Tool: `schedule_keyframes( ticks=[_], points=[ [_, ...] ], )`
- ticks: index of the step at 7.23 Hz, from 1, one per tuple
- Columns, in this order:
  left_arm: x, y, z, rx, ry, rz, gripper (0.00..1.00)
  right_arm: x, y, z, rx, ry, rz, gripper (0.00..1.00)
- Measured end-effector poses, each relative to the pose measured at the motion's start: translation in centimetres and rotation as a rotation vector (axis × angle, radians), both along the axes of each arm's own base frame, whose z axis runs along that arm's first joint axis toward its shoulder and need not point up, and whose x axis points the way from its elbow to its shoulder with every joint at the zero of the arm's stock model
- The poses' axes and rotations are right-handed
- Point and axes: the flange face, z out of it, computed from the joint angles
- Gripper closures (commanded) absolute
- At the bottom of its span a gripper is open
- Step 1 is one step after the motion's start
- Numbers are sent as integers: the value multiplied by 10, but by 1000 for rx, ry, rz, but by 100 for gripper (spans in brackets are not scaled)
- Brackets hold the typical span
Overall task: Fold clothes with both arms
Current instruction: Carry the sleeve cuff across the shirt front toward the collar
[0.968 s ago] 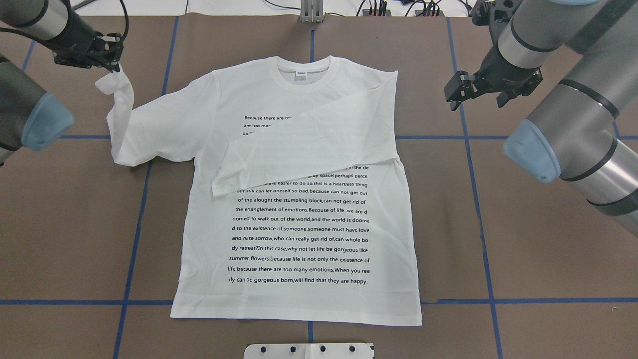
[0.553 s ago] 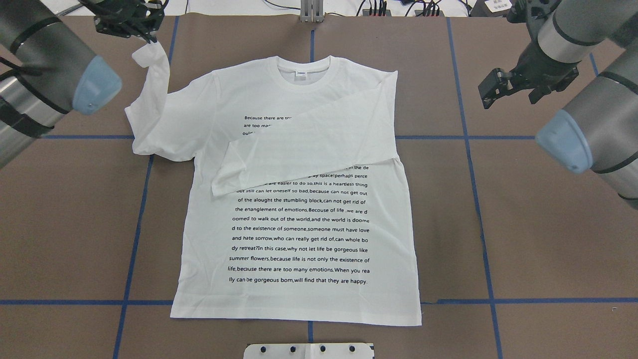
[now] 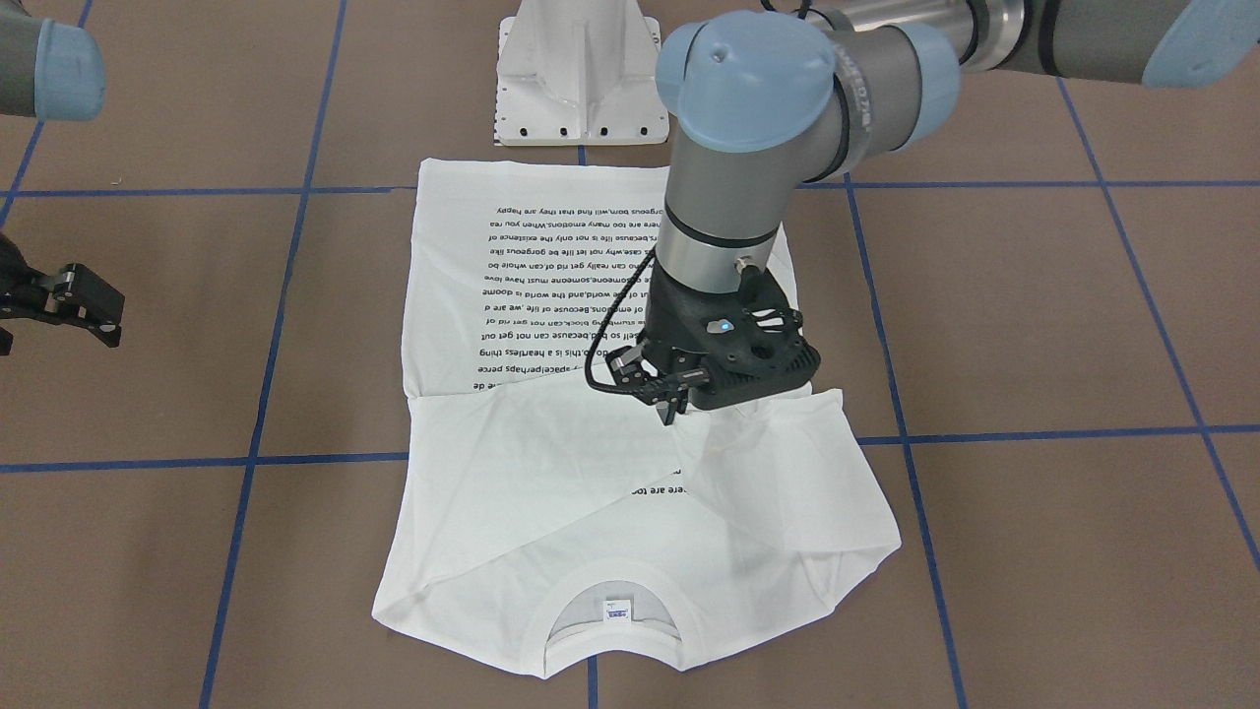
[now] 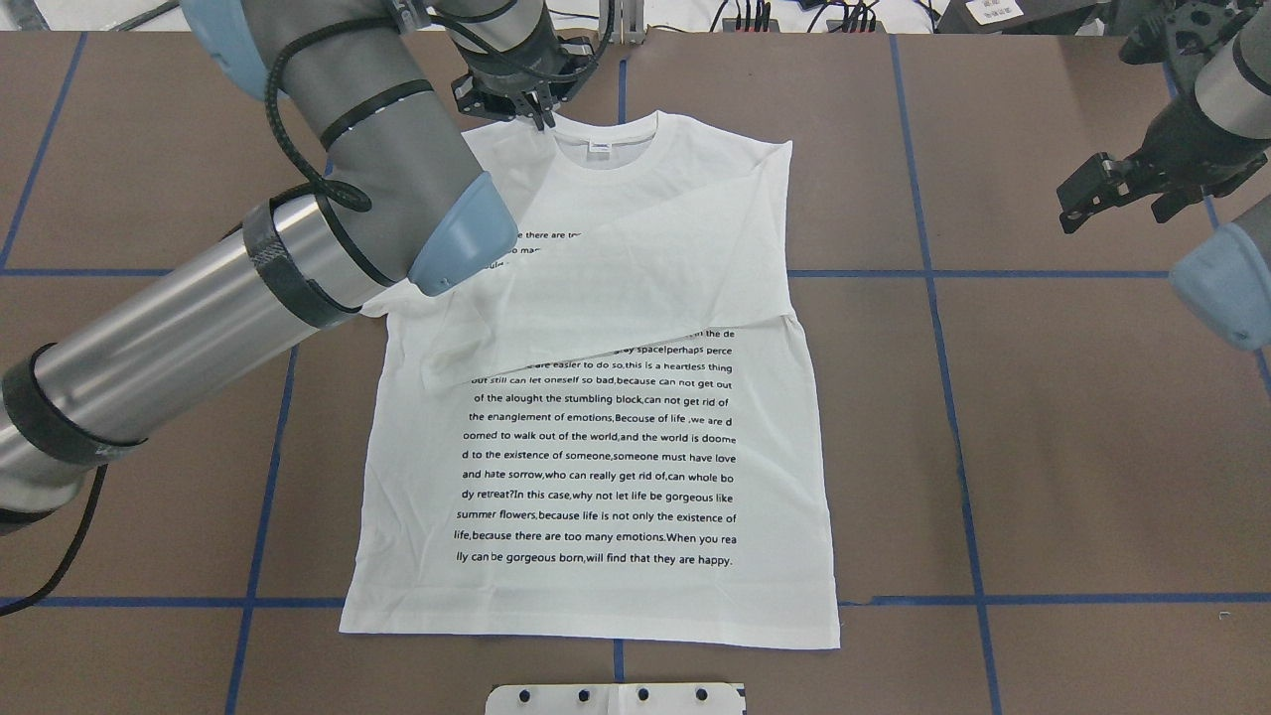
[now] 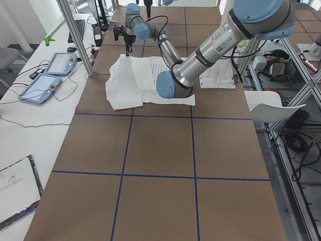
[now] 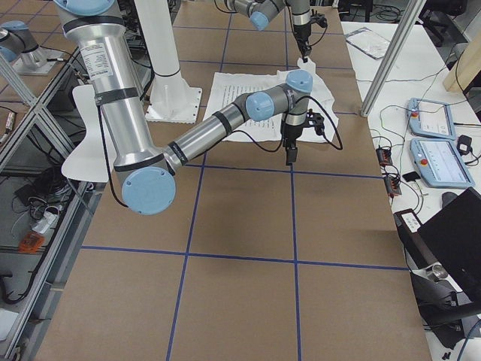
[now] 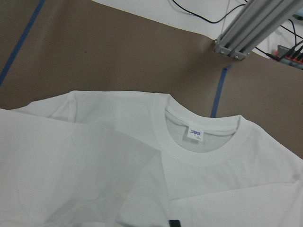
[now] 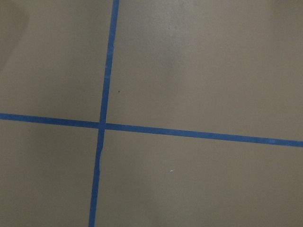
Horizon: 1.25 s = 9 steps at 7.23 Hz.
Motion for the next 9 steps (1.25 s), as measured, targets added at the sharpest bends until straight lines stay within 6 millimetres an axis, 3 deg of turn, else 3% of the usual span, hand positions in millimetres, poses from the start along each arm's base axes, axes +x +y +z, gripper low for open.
schedule_keyframes(
  ticks=[2,4,7,9],
  points=[
    [19,45,-28,7,36,57,100,1,0,5,-4,0,0,0],
    [40,81,-41,-7,60,98,100,0,-1,10,-11,5,-1,0],
    [65,113,-58,-37,92,125,100,-3,-7,27,-6,3,-2,0],
    [75,121,-64,-45,100,135,100,-4,-9,38,-5,1,-2,0]
  ],
)
